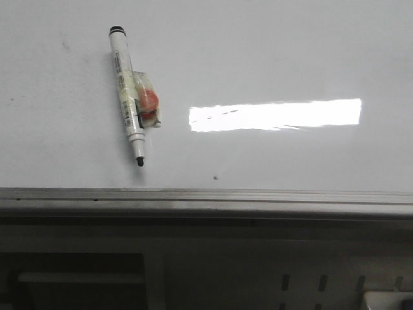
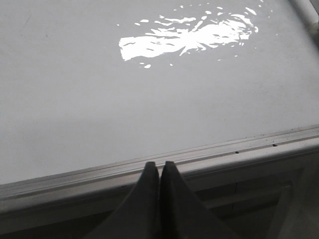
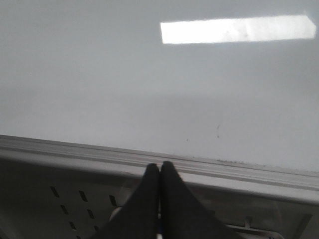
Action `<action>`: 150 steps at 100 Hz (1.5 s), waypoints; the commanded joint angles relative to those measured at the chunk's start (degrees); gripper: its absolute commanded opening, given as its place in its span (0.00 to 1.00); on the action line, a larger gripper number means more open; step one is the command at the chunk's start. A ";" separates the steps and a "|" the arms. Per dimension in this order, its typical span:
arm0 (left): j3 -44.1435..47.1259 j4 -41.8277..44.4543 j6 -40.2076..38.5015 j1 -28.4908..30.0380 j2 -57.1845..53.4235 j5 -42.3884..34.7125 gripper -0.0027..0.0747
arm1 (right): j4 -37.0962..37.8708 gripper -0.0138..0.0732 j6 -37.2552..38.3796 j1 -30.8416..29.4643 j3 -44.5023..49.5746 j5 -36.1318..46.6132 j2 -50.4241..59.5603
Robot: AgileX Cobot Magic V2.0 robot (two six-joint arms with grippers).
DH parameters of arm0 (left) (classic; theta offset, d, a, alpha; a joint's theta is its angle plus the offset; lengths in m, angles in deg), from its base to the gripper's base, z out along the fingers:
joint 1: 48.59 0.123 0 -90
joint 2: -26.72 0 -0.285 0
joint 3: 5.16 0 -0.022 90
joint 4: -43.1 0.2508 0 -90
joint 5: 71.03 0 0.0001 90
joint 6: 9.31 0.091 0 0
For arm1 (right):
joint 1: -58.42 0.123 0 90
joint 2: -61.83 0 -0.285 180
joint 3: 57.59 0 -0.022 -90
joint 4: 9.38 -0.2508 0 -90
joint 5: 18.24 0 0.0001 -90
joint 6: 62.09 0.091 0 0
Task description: Write number 3 on whiteboard
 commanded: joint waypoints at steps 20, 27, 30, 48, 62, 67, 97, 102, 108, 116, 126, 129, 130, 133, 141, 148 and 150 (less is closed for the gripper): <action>1.87 -13.96 -0.62 0.06 -1.46 -11.11 0.01 | -1.58 0.10 -0.06 -0.48 1.38 13.31 0.80; 1.87 -23.66 -0.62 0.06 -1.46 -15.24 0.01 | -7.64 0.10 0.02 -0.48 1.38 21.82 0.80; 1.87 -26.70 -0.62 0.06 -1.46 -16.61 0.01 | -9.48 0.10 0.02 -0.48 1.38 24.56 0.80; 1.74 -48.07 -0.62 0.06 -1.46 -18.31 0.01 | -12.10 0.10 0.98 -0.48 1.38 24.79 0.80; 0.16 -49.49 -0.51 0.06 -1.35 -15.77 0.01 | -19.36 0.10 1.55 -0.48 -0.55 25.10 0.80; -1.75 -45.84 -0.36 0.06 -0.77 -13.25 0.01 | -19.10 0.10 1.44 -0.48 -3.29 22.17 0.70; -23.16 -20.95 -0.36 0.06 21.20 9.38 0.25 | -12.67 0.51 0.69 -0.48 -21.63 2.53 -9.98; -25.87 -21.17 -0.36 0.06 25.90 11.51 0.40 | -12.67 0.60 0.69 -0.48 -23.44 1.51 -12.68; -28.90 -22.85 -0.26 0.06 30.86 14.68 0.56 | -12.77 0.66 0.69 -0.48 -25.23 0.12 -15.84; -32.07 -27.80 3.67 0.06 37.24 19.52 0.62 | -12.77 0.66 0.69 -0.48 -26.32 -0.69 -18.74; -35.11 -36.67 11.74 -0.91 43.16 23.41 0.57 | -13.83 0.66 0.69 -0.48 -26.43 -0.18 -21.30; -35.70 -38.70 13.02 -1.53 44.57 23.39 0.56 | -14.43 0.66 0.69 -0.48 -26.43 0.07 -21.77; -35.86 -39.48 13.22 -1.92 45.25 23.25 0.56 | -14.59 0.66 0.69 -0.48 -26.43 0.20 -21.89; -36.64 -40.31 13.61 -2.76 46.52 22.54 0.55 | -15.24 0.66 0.69 -0.48 -26.43 0.31 -22.43; -38.37 -40.41 13.61 -5.74 49.94 20.00 0.55 | -15.76 0.66 0.69 -0.48 -26.43 0.63 -22.94; -39.60 -40.41 13.61 -9.02 52.55 17.02 0.55 | -15.76 0.66 0.69 -0.48 -26.43 0.56 -23.04; -39.91 -40.41 13.61 -10.12 53.08 16.04 0.55 | -15.76 0.66 0.69 -0.48 -26.43 0.56 -23.04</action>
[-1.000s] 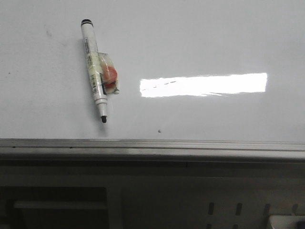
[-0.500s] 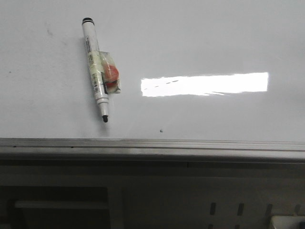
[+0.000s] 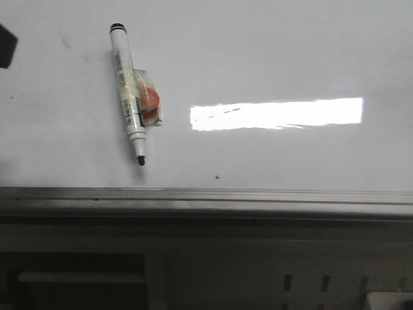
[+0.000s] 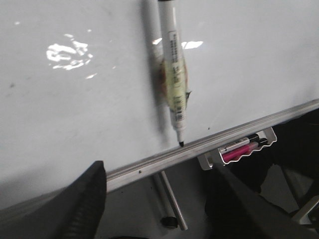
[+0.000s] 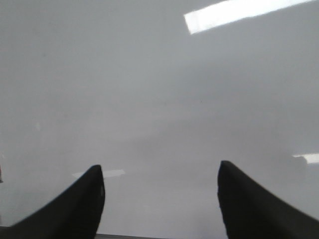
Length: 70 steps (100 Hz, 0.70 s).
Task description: Write number 3 on whiteboard
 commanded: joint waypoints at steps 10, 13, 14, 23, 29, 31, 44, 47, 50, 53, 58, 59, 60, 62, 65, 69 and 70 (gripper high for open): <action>-3.78 -3.21 0.04 -8.84 6.02 -10.77 0.55 | -0.22 0.66 -0.70 -0.39 -1.96 4.68 -1.01; -3.78 -3.21 -0.39 -10.77 7.04 -12.77 0.55 | -0.22 0.66 -0.70 -0.39 -1.96 4.68 -1.01; -3.78 -3.21 -0.38 -11.15 7.28 -13.72 0.55 | -0.22 0.66 -0.70 -0.39 -1.96 4.68 -1.01; -3.78 -3.21 -0.38 -15.31 10.42 -18.38 0.55 | -0.22 0.66 -0.70 -0.39 -1.96 4.68 -1.01; -3.78 -3.21 -0.38 -17.13 12.38 -20.12 0.55 | -0.22 0.66 -0.70 -0.39 -1.96 4.45 -1.01; -3.78 -3.21 -0.38 -17.67 12.99 -20.54 0.55 | -0.22 0.66 -0.70 -0.39 -1.96 4.33 -1.01; -3.78 -3.21 -0.38 -18.96 16.28 -23.08 0.55 | -0.22 0.66 -0.70 -0.39 -1.96 4.24 -1.01; -3.78 -3.21 -0.38 -18.96 16.98 -23.58 0.55 | -0.22 0.66 -0.70 -0.39 -1.96 4.24 -1.01; -3.78 -3.21 -0.38 -18.96 17.75 -24.13 0.55 | -0.22 0.66 -0.70 -0.39 -1.96 4.24 -1.01; -3.78 -3.21 -0.38 -18.96 18.36 -24.91 0.55 | -0.34 0.66 -0.70 -0.39 -1.96 4.19 -1.01; -3.78 -3.21 -0.38 -18.96 19.40 -26.36 0.53 | -0.44 0.66 -0.70 -0.39 -1.96 4.19 -1.01; -3.78 -3.21 -0.38 -18.96 19.69 -26.53 0.53 | -0.57 0.66 -0.70 -0.39 -1.96 4.10 -1.01; -3.78 -3.31 -0.38 -18.96 19.85 -26.87 0.53 | -0.58 0.66 -0.70 -0.39 -1.96 4.10 -1.01; -3.78 -3.54 -0.38 -18.96 20.29 -27.29 0.52 | -0.69 0.66 -0.70 -0.39 -1.96 4.10 -1.01; -3.78 -3.81 -0.38 -18.96 20.85 -28.18 0.51 | -0.78 0.66 -0.70 -0.39 -1.96 4.10 -1.01; -3.78 -4.07 -0.38 -18.96 21.73 -29.04 0.50 | -0.83 0.66 -0.70 -0.39 -1.96 4.10 -1.01; -3.78 -4.07 -0.38 -18.96 21.87 -29.35 0.50 | -0.83 0.66 -0.70 -0.39 -1.96 4.10 -1.01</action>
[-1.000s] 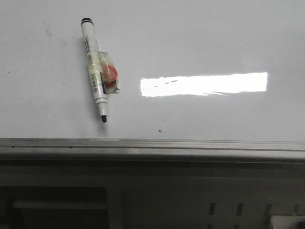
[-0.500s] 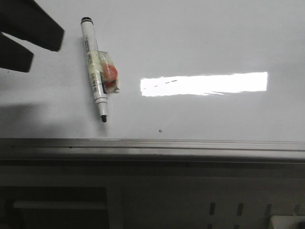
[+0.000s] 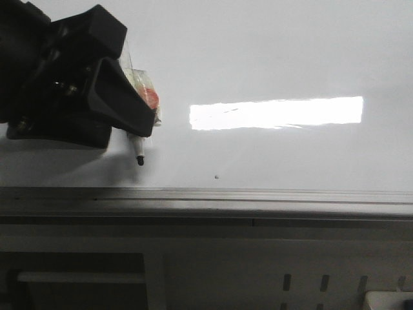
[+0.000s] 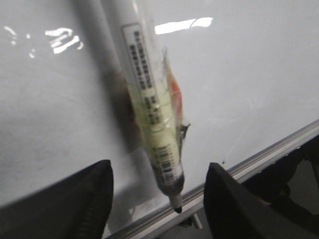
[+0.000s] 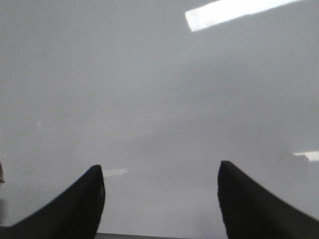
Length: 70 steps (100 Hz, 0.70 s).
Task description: Write number 3 on whiteboard
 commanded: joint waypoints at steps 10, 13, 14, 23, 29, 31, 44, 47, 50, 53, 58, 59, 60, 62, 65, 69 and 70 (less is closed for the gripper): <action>-1.84 -2.75 -0.41 -0.28 2.55 -7.02 0.48 | -0.32 0.66 -0.70 -0.39 -1.96 4.06 -0.96; -1.84 -2.99 -0.41 -0.28 3.11 -7.19 0.47 | -0.32 0.66 -0.70 -0.39 -1.96 4.06 -0.96; -1.84 -2.99 -0.41 -0.28 3.11 -7.19 0.46 | -0.32 0.66 -0.70 -0.39 -1.96 4.06 -0.96; -1.84 -3.22 -0.41 -0.28 3.76 -6.46 0.35 | -0.32 0.66 -0.70 -0.39 -1.96 3.92 -0.96; -1.84 -3.22 -0.41 -0.28 3.53 -5.49 0.20 | -0.32 0.66 -0.70 -0.39 -1.96 3.92 -0.96; -1.84 -3.22 -0.41 -0.28 3.30 -5.10 0.13 | -0.32 0.66 -0.70 -0.39 -1.96 3.92 -0.96; -1.84 -3.22 -0.08 -0.28 1.89 -2.69 0.01 | -2.30 0.66 -0.70 -0.03 -2.62 3.19 -0.96; -1.84 -3.22 -0.04 -0.28 1.16 -1.96 0.01 | -2.99 0.66 -1.01 0.41 -2.93 3.05 -0.96; -1.84 -3.22 0.07 -0.28 0.23 -1.26 0.01 | -3.65 0.66 -2.06 0.89 -3.36 2.78 -1.00; -1.84 -2.75 0.95 -0.28 -0.67 0.00 0.01 | -5.17 0.66 -4.55 1.72 -4.14 2.18 -1.11; -1.88 -2.76 5.17 -0.53 -2.48 1.82 0.01 | -8.26 0.66 -10.86 3.18 -5.70 0.65 -1.53; -1.88 -2.76 5.96 -0.67 -3.03 2.14 0.01 | -8.79 0.66 -12.57 3.42 -5.96 0.12 -1.62; -1.98 -2.76 7.71 -0.84 -3.31 2.84 0.01 | -9.81 0.66 -13.75 3.88 -6.49 -0.14 -1.60; -2.03 -2.76 9.62 -1.11 -4.15 3.58 0.01 | -11.35 0.66 -16.69 4.62 -7.06 -0.93 -2.05; -2.28 -2.76 14.96 -1.58 -5.28 6.00 0.01 | -13.48 0.66 -20.61 5.63 -8.48 -2.10 -2.90; -2.70 -2.76 20.57 -2.39 -6.87 8.97 0.01 | -16.90 0.66 -26.73 6.88 -10.03 -4.20 -4.00; -2.89 -2.62 22.79 -2.54 -7.12 10.37 0.01 | -17.47 0.66 -27.75 7.37 -10.68 -4.61 -4.51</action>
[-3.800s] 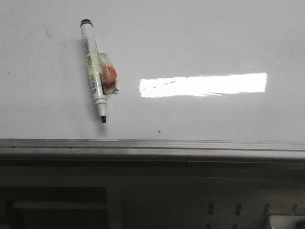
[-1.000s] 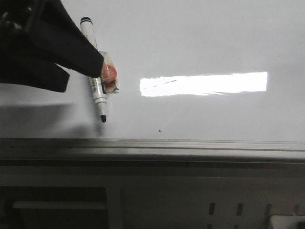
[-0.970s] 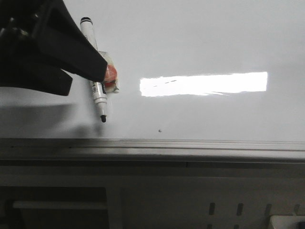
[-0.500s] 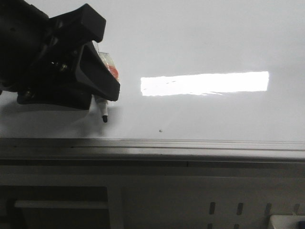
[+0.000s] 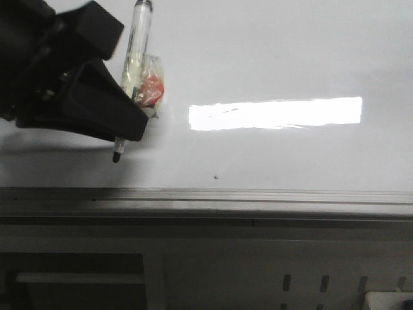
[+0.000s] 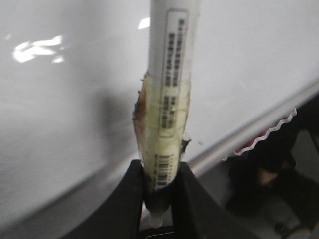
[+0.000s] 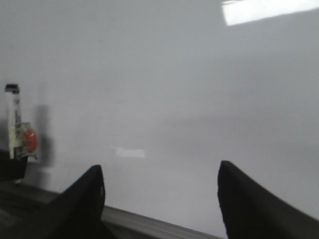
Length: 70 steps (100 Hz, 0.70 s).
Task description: Write number 3 on whiteboard
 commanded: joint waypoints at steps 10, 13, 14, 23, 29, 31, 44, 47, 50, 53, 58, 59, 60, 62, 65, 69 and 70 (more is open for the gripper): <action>-3.39 -0.31 26.01 -3.45 -7.45 14.40 0.01 | -14.32 0.66 -25.39 5.55 -9.65 -6.68 -7.45; -3.52 -0.31 29.98 -4.00 -8.20 16.57 0.01 | -16.64 0.66 -27.82 6.42 -10.92 -8.68 -9.00; -3.52 -0.31 31.87 -4.27 -8.38 17.46 0.01 | -17.05 0.66 -28.37 6.86 -11.53 -9.14 -9.80; -3.52 1.35 40.14 -5.94 -10.48 20.02 0.01 | -20.47 0.66 -33.81 10.06 -15.41 -15.11 -15.11; -3.52 4.23 40.49 -6.66 -11.58 19.91 0.01 | -21.20 0.66 -36.07 12.30 -17.85 -18.63 -18.28; -3.52 5.34 40.49 -6.80 -11.71 19.91 0.01 | -21.49 0.66 -36.32 13.21 -18.74 -19.43 -19.39; -3.52 10.08 40.49 -7.13 -12.81 20.05 0.01 | -21.48 0.66 -37.16 19.93 -23.20 -19.45 -24.93; -3.52 10.08 40.49 -7.13 -12.83 20.05 0.01 | -21.48 0.66 -38.79 21.53 -23.87 -18.71 -25.66; -3.52 10.08 40.49 -7.13 -12.93 20.05 0.01 | -21.48 0.66 -40.04 23.20 -24.45 -17.49 -26.29; -3.52 10.08 40.49 -7.13 -12.93 20.05 0.01 | -21.48 0.66 -41.30 25.28 -24.95 -16.15 -26.90; -3.52 10.08 40.49 -7.13 -12.93 20.05 0.01 | -21.38 0.66 -42.55 28.10 -25.35 -13.43 -27.88; -3.52 10.08 40.49 -7.13 -12.93 20.05 0.01 | -21.38 0.66 -42.82 28.48 -25.35 -12.55 -28.00; -3.52 10.08 40.49 -7.13 -12.93 20.05 0.01 | -21.38 0.66 -42.95 29.23 -25.35 -12.13 -28.11; -3.52 10.08 40.49 -7.13 -12.93 20.05 0.01 | -21.23 0.66 -43.07 29.93 -25.35 -10.86 -28.44; -3.52 10.08 40.49 -7.13 -12.93 19.94 0.01 | -20.83 0.66 -43.07 31.56 -25.35 -9.52 -29.00; -3.52 10.08 40.49 -7.13 -12.93 19.84 0.01 | -19.81 0.66 -43.07 32.96 -25.35 -8.33 -29.83; -3.52 10.08 40.49 -7.13 -12.93 19.70 0.01 | -19.67 0.66 -43.07 33.47 -25.35 -8.20 -30.17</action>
